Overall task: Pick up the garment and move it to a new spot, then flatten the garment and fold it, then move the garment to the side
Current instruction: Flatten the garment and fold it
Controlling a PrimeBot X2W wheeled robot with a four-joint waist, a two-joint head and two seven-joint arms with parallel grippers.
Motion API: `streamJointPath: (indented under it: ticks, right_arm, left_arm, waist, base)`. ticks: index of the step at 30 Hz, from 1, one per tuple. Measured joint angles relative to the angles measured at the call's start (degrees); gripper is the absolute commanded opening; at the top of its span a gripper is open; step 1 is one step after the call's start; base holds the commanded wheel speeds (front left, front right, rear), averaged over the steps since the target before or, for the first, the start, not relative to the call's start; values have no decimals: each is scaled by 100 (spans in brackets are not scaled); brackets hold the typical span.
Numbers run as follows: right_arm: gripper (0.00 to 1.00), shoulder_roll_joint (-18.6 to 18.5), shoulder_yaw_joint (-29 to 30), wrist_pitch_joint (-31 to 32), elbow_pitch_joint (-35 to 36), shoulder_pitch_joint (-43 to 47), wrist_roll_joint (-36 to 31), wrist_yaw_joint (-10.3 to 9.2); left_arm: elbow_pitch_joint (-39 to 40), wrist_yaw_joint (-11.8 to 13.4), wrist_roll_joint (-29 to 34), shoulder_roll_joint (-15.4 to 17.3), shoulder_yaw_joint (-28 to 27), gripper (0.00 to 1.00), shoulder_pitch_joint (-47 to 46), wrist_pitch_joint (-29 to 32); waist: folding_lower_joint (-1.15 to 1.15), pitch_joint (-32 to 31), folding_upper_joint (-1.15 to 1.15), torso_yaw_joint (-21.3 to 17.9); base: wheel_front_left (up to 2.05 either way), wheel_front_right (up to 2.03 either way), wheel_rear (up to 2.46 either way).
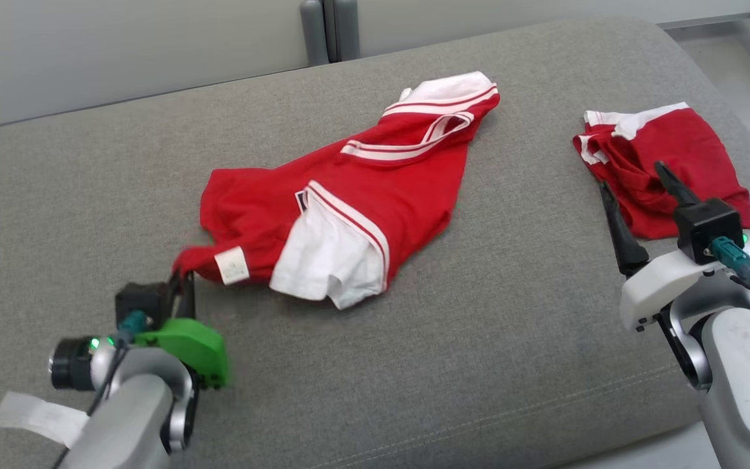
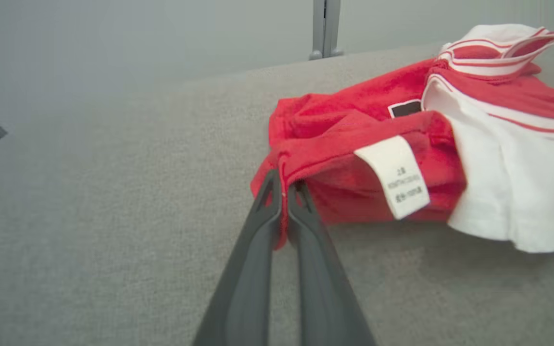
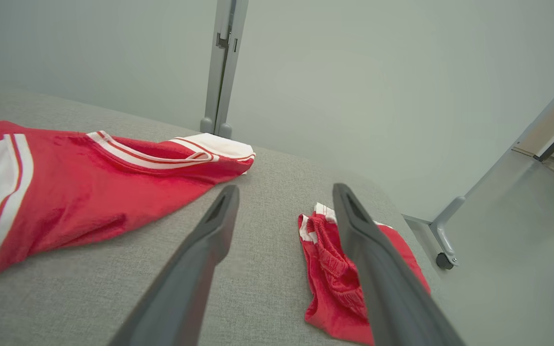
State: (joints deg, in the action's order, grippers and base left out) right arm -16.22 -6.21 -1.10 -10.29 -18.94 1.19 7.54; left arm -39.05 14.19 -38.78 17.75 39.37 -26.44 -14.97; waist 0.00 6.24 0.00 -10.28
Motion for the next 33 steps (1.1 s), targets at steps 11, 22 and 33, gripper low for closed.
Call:
streamJointPath:
  ticks: [11,22,33]
  right_arm:
    - [100,229,19,-134,-140,-61,-126,0]
    - [100,289,-131,-92,-328,-214,-148,0]
    - [100,293,-423,71,-602,-291,-7,0]
  left_arm:
    - [688,360,359,617,-962,0,50,-9]
    - [120,135,300,157,-1260,100,826,-8]
    - [366,-365,668,-437,-1486,100,1310,-16]
  waist:
    - [0,17,0,227]
    - [0,125,0,488]
    - [0,-46,0,978]
  base:
    - [0,0,0]
    - [0,0,0]
    - [0,0,0]
